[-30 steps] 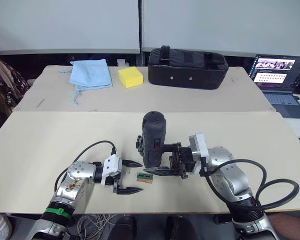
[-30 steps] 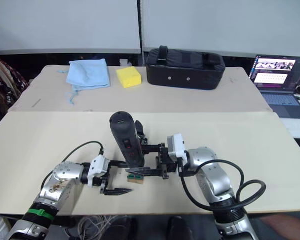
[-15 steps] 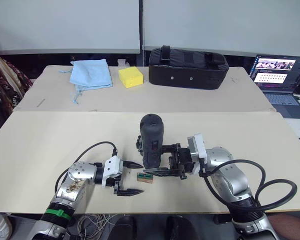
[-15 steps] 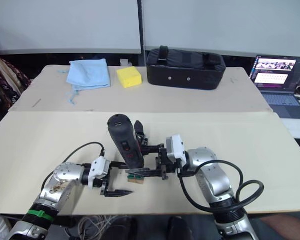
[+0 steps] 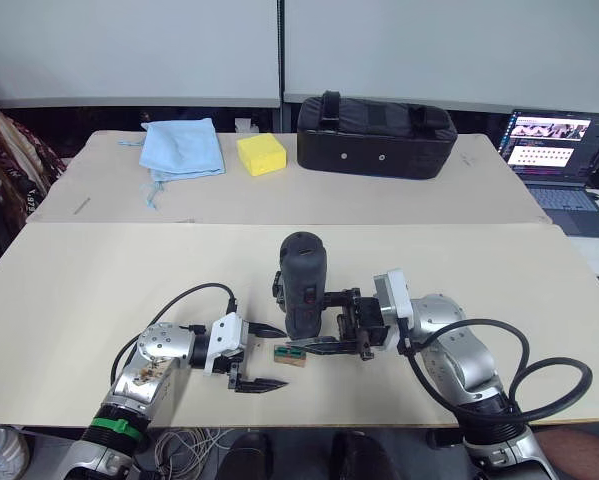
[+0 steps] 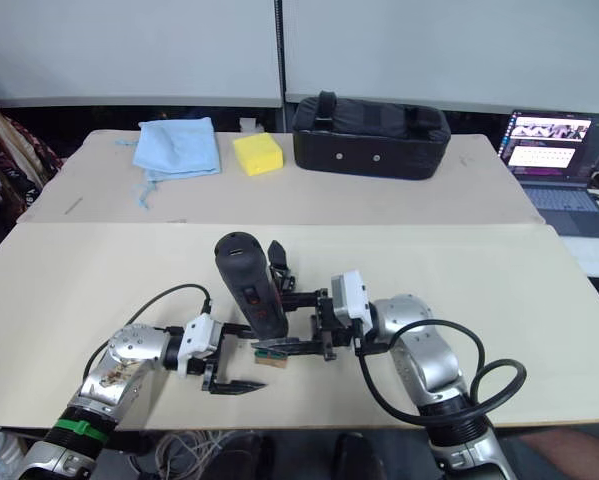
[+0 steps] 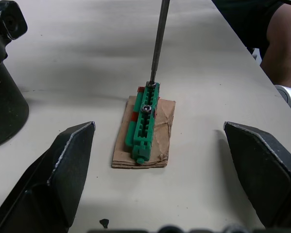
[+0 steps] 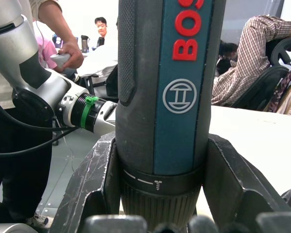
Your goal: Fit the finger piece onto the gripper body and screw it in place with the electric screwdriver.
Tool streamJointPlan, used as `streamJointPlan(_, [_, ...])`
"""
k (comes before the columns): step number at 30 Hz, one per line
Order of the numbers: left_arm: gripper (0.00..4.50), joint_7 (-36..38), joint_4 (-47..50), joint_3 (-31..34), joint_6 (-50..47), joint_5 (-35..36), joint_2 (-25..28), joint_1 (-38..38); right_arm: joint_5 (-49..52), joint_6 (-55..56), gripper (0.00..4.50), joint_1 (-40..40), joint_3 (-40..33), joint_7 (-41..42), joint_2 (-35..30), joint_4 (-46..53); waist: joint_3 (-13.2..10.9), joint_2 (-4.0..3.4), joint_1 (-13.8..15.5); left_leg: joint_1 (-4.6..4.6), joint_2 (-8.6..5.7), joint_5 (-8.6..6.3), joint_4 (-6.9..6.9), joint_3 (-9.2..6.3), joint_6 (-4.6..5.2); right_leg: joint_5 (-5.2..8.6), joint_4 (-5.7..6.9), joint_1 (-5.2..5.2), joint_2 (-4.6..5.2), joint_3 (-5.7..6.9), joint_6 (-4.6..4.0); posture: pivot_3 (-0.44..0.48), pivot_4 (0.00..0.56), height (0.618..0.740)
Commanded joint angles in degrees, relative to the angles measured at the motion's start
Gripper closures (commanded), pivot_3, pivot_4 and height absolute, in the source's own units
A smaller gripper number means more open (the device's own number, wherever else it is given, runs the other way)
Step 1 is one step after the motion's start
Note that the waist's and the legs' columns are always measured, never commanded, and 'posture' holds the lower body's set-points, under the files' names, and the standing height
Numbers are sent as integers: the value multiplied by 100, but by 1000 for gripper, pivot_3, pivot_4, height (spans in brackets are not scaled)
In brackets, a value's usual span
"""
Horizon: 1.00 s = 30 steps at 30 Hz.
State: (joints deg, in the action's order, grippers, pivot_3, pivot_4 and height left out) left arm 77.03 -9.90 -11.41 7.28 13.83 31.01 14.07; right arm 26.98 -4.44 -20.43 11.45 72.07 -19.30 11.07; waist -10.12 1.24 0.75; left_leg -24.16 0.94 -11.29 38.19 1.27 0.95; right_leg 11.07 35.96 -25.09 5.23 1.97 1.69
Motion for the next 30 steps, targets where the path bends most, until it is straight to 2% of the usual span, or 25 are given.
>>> streamJointPlan(1, [0,-12,-23,-168,-60,-59,-44,-92,79,161,2578,-126,-4,-29,35,151,0,0,0,0,0,0,0,0,0,0,0,0,0,0,0,0,150,740])
streamJointPlan(22, [0,-99,-4,-135,-79,-42,-48,-107,167,32,2578,-255,29,-18,29,148,1,-1,2,1,1,0,0,0,0,0,0,0,0,0,0,0,150,740])
streamJointPlan(30, [0,-139,5,129,71,175,-32,-71,437,-165,2578,-358,-81,-91,1,401,0,0,-4,0,2,0,0,-1,0,0,0,-1,0,0,0,0,150,740])
